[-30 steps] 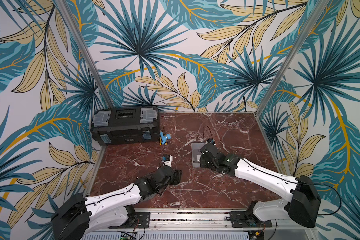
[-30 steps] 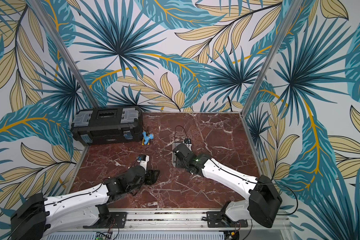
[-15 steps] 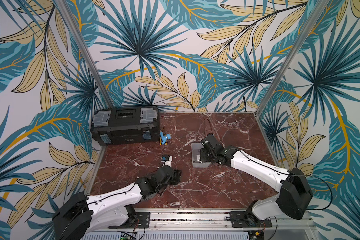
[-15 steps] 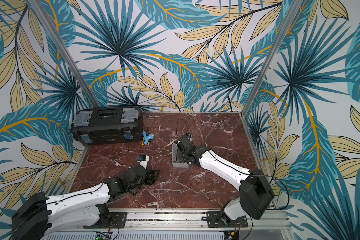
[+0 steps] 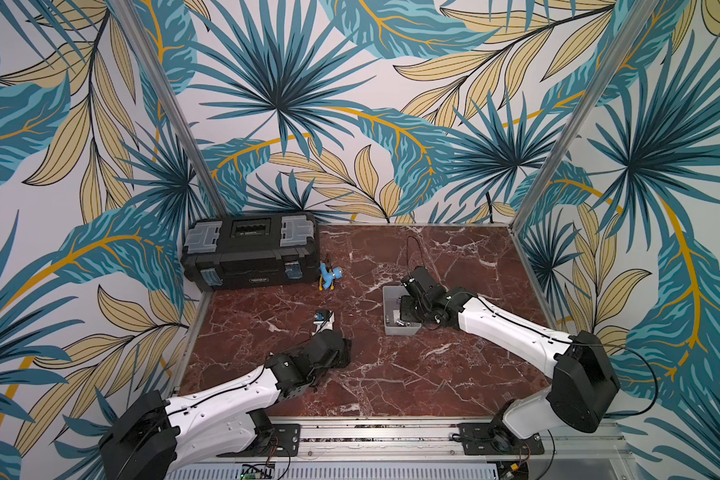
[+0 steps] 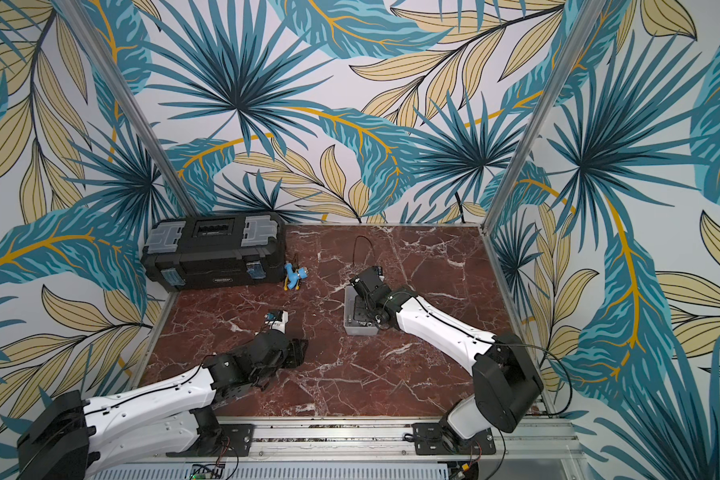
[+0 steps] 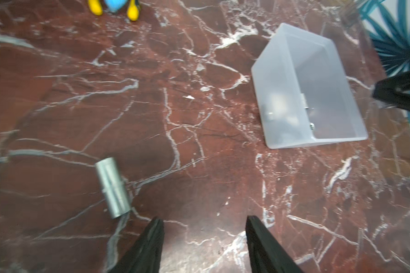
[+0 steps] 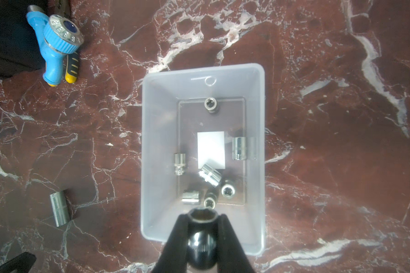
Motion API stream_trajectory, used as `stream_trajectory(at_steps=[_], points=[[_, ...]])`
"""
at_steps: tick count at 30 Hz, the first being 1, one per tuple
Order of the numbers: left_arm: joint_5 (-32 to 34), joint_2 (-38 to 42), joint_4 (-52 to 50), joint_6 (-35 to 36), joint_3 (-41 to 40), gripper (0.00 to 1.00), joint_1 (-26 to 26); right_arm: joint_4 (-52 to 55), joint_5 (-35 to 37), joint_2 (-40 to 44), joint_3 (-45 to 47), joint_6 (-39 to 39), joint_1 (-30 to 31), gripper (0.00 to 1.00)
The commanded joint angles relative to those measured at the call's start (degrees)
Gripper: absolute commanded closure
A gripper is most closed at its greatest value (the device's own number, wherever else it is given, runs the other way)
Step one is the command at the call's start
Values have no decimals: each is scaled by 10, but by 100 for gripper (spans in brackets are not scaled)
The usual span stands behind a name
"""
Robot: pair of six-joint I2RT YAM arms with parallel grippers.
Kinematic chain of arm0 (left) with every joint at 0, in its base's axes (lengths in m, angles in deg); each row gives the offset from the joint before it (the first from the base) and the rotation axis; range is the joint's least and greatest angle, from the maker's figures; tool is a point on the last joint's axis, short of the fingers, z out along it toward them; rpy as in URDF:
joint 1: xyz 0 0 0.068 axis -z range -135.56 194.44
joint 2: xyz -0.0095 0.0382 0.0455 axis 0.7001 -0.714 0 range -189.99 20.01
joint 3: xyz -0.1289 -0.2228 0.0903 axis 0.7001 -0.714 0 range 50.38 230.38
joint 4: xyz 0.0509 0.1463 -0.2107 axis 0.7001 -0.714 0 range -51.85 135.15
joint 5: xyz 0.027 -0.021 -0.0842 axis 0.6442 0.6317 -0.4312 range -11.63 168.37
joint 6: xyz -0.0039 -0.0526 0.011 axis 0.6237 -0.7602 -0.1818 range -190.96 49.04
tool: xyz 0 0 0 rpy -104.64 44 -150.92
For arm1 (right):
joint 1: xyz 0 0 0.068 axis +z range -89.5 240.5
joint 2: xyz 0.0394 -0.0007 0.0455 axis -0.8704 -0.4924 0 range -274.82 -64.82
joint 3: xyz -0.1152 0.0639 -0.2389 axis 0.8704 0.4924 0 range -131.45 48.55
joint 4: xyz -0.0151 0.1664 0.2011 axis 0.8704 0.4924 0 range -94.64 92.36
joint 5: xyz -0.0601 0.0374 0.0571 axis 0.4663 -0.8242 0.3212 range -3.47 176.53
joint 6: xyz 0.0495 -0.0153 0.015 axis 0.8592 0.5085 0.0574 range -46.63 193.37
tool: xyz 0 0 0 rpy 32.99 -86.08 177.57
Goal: Put the socket on the desktop into the storage box
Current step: Place the socket head in the storage box.
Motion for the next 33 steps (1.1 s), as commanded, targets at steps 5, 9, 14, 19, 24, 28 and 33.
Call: stream_trajectory(at_steps=[5,9,14,19,24,28,33], points=[[58,21,-79,8,34,38,-27,13,6,-2,-11,-18,-3,100],[48,17,-73,9,34,37,-37,13,-4,-8,-15,-21,-7,100],[36,2,-58,11,31,37,-44,14,-5,-21,-21,-26,-9,100],[22,-16,-48,8,32,36,-51,14,-5,-26,-21,-27,-9,100],[9,-34,-52,1,35,37,-64,17,-3,-33,-19,-27,-9,100],[-3,-40,-46,1,34,37,-71,19,5,-33,-16,-29,-9,100],[-13,-33,-33,1,22,36,-71,20,9,-34,-13,-31,-9,100]])
